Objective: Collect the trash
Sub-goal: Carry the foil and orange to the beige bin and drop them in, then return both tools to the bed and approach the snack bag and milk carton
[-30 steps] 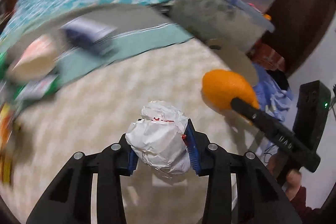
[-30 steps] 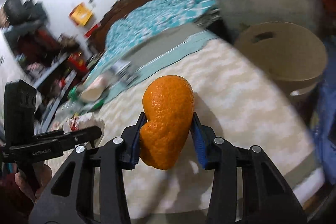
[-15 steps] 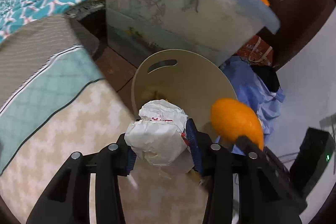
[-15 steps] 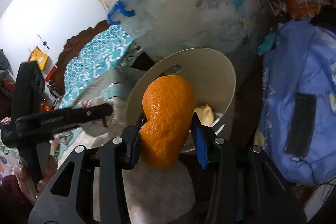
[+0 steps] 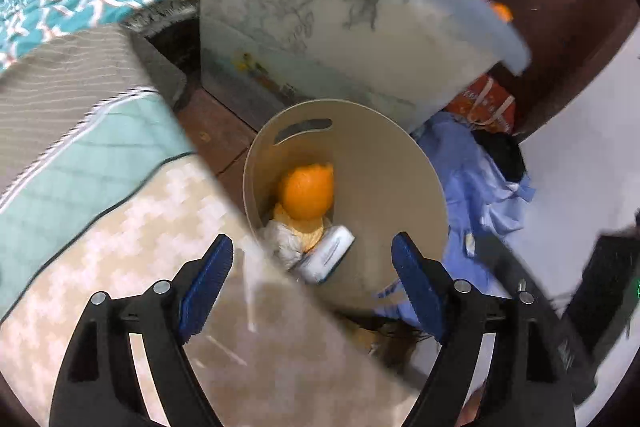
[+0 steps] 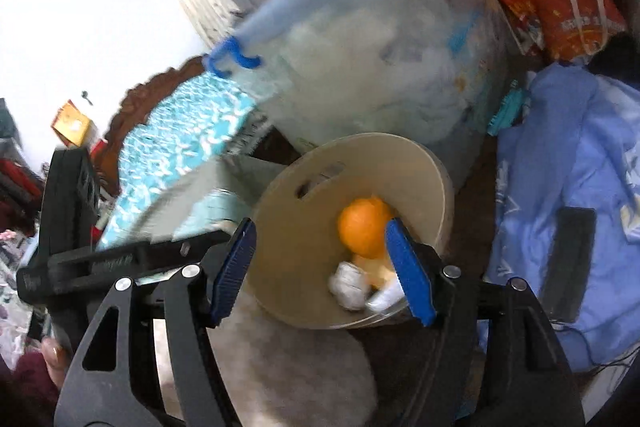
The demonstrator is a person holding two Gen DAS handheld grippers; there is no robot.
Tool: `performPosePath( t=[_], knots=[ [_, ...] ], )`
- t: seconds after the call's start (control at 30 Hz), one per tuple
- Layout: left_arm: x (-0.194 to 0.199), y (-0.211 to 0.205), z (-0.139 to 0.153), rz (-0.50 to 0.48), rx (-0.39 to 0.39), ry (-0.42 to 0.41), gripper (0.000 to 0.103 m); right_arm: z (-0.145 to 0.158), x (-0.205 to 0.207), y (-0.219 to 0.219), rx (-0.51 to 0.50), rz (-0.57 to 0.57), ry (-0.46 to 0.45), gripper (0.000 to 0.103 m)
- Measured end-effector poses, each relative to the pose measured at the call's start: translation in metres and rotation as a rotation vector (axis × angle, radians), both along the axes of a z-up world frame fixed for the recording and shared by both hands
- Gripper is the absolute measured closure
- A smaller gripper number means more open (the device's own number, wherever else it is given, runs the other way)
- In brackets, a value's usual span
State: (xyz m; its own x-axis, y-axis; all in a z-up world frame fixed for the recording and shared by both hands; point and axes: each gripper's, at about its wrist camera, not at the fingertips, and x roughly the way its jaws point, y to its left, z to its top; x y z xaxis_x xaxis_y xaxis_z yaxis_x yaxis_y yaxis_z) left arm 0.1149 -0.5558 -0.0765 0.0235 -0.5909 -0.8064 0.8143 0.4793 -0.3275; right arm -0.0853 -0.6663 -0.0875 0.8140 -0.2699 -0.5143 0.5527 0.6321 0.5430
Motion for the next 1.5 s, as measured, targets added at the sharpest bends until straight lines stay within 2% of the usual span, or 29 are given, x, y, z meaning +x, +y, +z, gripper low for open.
performPosePath(
  t=[0.1, 0.2, 0.37, 0.4, 0.5, 0.53, 0.67, 0.8, 0.9, 0.93, 0.97, 1.07, 1.23, 1.3, 1.37, 1.4, 1.43, 1.5],
  knots=[
    [-0.001, 0.051, 0.007, 0.006, -0.007, -0.065, 0.025, 0.009, 0.032, 0.026, 0.012, 0.102, -0.028, 0.035],
    [0.007, 0.11, 0.006, 0.055, 0.002, -0.128, 0.025, 0.015, 0.077, 0.054, 0.017, 0.237, -0.024, 0.035],
    [0.023, 0.209, 0.007, 0.17, -0.013, -0.13, 0.025, 0.028, 0.173, 0.124, -0.028, 0.54, 0.048, 0.034],
    [0.027, 0.232, 0.008, 0.2, -0.016, -0.141, 0.025, 0.031, 0.189, 0.138, -0.045, 0.596, 0.065, 0.033],
    [0.046, 0.282, 0.011, 0.291, -0.026, -0.136, 0.025, 0.038, 0.241, 0.182, -0.141, 0.734, 0.118, 0.018],
    [0.054, 0.295, 0.012, 0.329, -0.032, -0.131, 0.025, 0.037, 0.255, 0.191, -0.169, 0.758, 0.137, 0.015],
    [0.08, 0.334, 0.022, 0.469, -0.084, -0.122, 0.025, 0.029, 0.315, 0.219, -0.231, 0.829, 0.231, 0.015],
    [0.084, 0.357, 0.026, 0.53, -0.121, -0.089, 0.025, 0.013, 0.346, 0.229, -0.195, 0.841, 0.279, 0.015],
    [0.07, 0.367, 0.02, 0.533, -0.116, -0.09, 0.025, 0.004, 0.353, 0.236, -0.2, 0.845, 0.305, 0.018],
    [0.061, 0.373, 0.015, 0.539, -0.112, -0.094, 0.025, 0.002, 0.354, 0.239, -0.202, 0.849, 0.319, 0.034],
    [0.056, 0.376, 0.011, 0.545, -0.108, -0.091, 0.025, -0.001, 0.352, 0.24, -0.204, 0.848, 0.33, 0.043],
    [0.034, 0.379, 0.005, 0.53, -0.104, -0.113, 0.026, 0.002, 0.327, 0.238, -0.191, 0.823, 0.31, 0.045],
    [0.014, 0.375, 0.005, 0.454, -0.11, -0.131, 0.026, -0.001, 0.255, 0.231, -0.204, 0.709, 0.306, 0.046],
    [0.007, 0.378, 0.01, 0.422, -0.115, -0.145, 0.026, -0.002, 0.219, 0.224, -0.183, 0.628, 0.289, 0.045],
    [0.003, 0.384, 0.015, 0.4, -0.13, -0.145, 0.026, -0.002, 0.189, 0.219, -0.169, 0.529, 0.308, 0.042],
    [-0.001, 0.391, 0.019, 0.391, -0.146, -0.145, 0.026, -0.001, 0.174, 0.219, -0.176, 0.47, 0.32, 0.037],
    [-0.004, 0.398, 0.024, 0.386, -0.164, -0.156, 0.026, 0.002, 0.163, 0.219, -0.194, 0.417, 0.327, 0.023],
    [-0.012, 0.419, 0.033, 0.399, -0.197, -0.197, 0.026, 0.01, 0.138, 0.225, -0.245, 0.292, 0.32, 0.011]
  ],
)
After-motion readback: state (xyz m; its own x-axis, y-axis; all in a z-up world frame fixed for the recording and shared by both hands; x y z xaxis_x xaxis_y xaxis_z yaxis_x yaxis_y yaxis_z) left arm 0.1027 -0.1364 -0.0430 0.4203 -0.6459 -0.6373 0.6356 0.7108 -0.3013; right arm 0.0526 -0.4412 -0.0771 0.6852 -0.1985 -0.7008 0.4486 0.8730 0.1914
